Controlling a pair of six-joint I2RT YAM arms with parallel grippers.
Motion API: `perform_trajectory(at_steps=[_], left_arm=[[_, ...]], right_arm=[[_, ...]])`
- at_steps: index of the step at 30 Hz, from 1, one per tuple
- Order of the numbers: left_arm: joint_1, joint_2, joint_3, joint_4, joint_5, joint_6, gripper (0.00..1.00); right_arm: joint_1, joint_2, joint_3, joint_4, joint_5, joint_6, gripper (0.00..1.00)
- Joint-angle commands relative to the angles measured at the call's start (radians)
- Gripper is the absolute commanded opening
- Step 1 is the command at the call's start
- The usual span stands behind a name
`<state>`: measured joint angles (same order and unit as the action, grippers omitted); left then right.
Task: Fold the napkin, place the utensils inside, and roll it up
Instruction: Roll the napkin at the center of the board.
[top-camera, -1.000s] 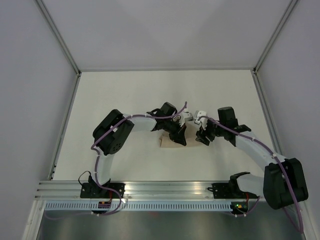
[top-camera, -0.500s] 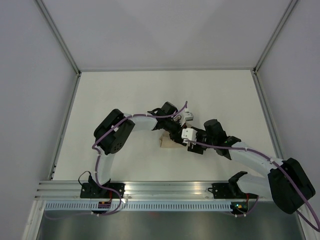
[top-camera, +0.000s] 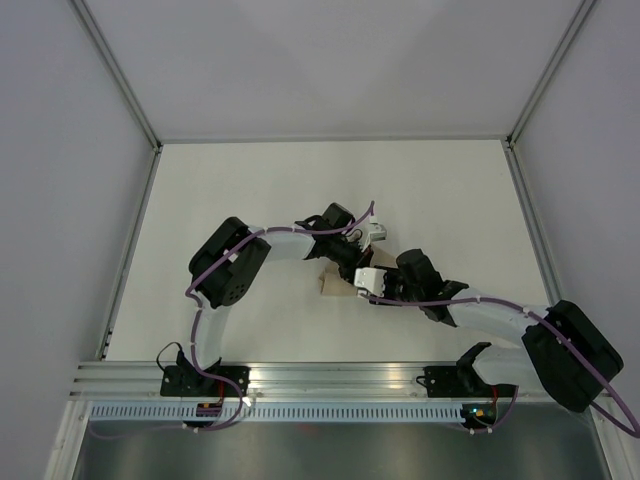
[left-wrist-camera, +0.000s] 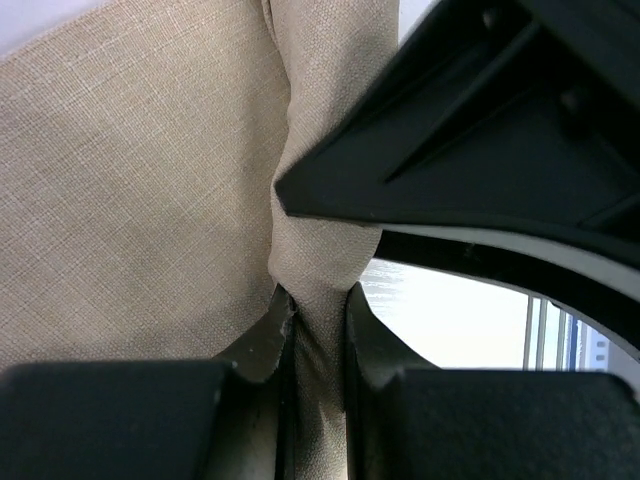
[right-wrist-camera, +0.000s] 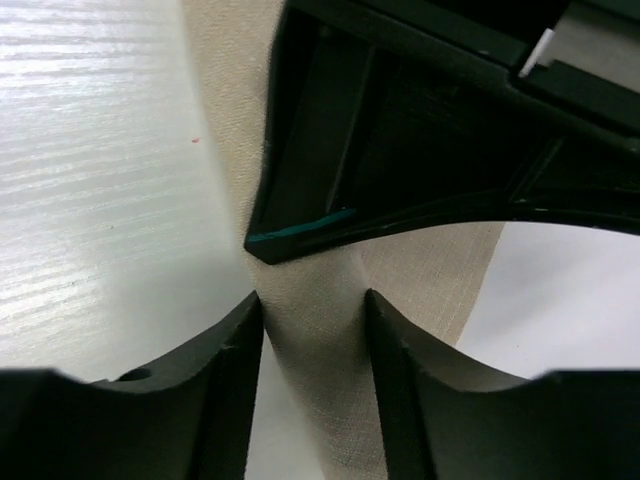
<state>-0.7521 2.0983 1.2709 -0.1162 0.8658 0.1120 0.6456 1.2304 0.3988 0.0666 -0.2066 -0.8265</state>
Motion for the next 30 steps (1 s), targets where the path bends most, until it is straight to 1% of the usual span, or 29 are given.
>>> perform_trajectory(at_steps=[1, 3, 4, 5, 6, 7, 9, 12, 13, 15, 19, 21, 24, 25, 27, 28, 30], left_arm=[[-0.009, 0.06, -0.019, -0.08, -0.019, -0.011, 0.02], [-0.009, 0.057, -0.018, -0.077, -0.01, -0.015, 0.06], [-0.009, 0.049, -0.019, -0.07, -0.014, -0.018, 0.08], [-0.009, 0.042, -0.022, -0.066, -0.016, -0.018, 0.15], [-0.009, 0.036, -0.025, -0.06, -0.02, -0.024, 0.19], [-0.007, 0.028, -0.027, -0.051, -0.036, -0.028, 0.22], [-0.001, -0.01, -0.041, -0.013, -0.039, -0.051, 0.31], [0.023, -0.096, -0.065, 0.081, -0.068, -0.096, 0.41], [0.023, -0.096, -0.07, 0.081, -0.073, -0.097, 0.41], [0.046, -0.15, -0.093, 0.151, -0.09, -0.136, 0.43], [0.083, -0.23, -0.13, 0.225, -0.155, -0.172, 0.47], [0.096, -0.271, -0.151, 0.253, -0.183, -0.178, 0.48], [0.106, -0.332, -0.2, 0.308, -0.286, -0.192, 0.49], [0.109, -0.349, -0.217, 0.325, -0.351, -0.198, 0.49], [0.12, -0.394, -0.278, 0.369, -0.419, -0.222, 0.5], [0.123, -0.438, -0.3, 0.407, -0.488, -0.23, 0.5], [0.126, -0.48, -0.37, 0.455, -0.546, -0.244, 0.5]], right_arm=[[0.008, 0.026, 0.018, 0.026, 0.045, -0.006, 0.48], [0.008, 0.041, 0.021, 0.022, 0.053, -0.01, 0.4], [0.008, 0.046, 0.026, 0.019, 0.056, -0.01, 0.32], [0.006, 0.05, 0.031, 0.004, 0.053, -0.011, 0.28], [0.006, 0.052, 0.034, -0.007, 0.05, -0.011, 0.25], [0.006, 0.049, 0.038, -0.033, 0.046, -0.013, 0.19], [0.006, 0.044, 0.049, -0.059, 0.026, -0.016, 0.15], [0.008, 0.027, 0.07, -0.135, 0.0, -0.016, 0.13], [0.006, 0.027, 0.071, -0.148, -0.005, -0.014, 0.12], [0.005, 0.032, 0.095, -0.18, -0.02, -0.011, 0.12], [-0.001, 0.085, 0.147, -0.276, -0.074, 0.003, 0.11], [-0.006, 0.11, 0.172, -0.292, -0.079, 0.006, 0.1], [-0.027, 0.159, 0.212, -0.324, -0.111, 0.006, 0.1], [-0.037, 0.185, 0.225, -0.352, -0.123, 0.006, 0.09], [-0.058, 0.214, 0.274, -0.382, -0.169, 0.001, 0.09], [-0.084, 0.245, 0.291, -0.419, -0.184, -0.002, 0.09], [-0.112, 0.282, 0.353, -0.459, -0.243, -0.02, 0.09]])
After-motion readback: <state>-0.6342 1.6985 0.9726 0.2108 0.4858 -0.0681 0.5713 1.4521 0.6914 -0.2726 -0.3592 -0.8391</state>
